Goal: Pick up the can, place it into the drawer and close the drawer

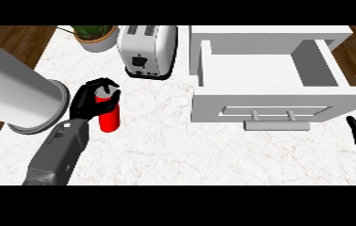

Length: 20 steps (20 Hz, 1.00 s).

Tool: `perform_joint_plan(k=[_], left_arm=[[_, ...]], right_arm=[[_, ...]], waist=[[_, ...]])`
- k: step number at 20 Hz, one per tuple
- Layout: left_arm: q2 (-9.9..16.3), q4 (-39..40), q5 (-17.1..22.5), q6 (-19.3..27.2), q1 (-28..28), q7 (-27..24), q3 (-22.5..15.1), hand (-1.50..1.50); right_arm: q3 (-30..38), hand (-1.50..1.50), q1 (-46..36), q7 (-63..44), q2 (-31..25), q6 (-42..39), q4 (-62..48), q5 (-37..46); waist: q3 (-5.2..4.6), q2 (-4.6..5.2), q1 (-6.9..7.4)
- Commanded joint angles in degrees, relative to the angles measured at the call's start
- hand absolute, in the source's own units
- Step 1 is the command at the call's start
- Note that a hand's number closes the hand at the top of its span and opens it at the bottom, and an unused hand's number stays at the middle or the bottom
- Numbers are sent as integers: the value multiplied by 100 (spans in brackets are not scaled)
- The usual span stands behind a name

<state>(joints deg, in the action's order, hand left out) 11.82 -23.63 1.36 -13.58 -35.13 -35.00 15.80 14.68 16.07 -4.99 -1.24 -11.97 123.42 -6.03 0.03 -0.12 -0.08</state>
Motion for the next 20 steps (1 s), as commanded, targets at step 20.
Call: perform_joint_plan(k=[20], left_arm=[[-1176,-5790,-65,2270,869,3947,-1775,150]], right_arm=[[88,-150,329,32,119,-54,323,-38]], waist=[[1,-7,-23]])
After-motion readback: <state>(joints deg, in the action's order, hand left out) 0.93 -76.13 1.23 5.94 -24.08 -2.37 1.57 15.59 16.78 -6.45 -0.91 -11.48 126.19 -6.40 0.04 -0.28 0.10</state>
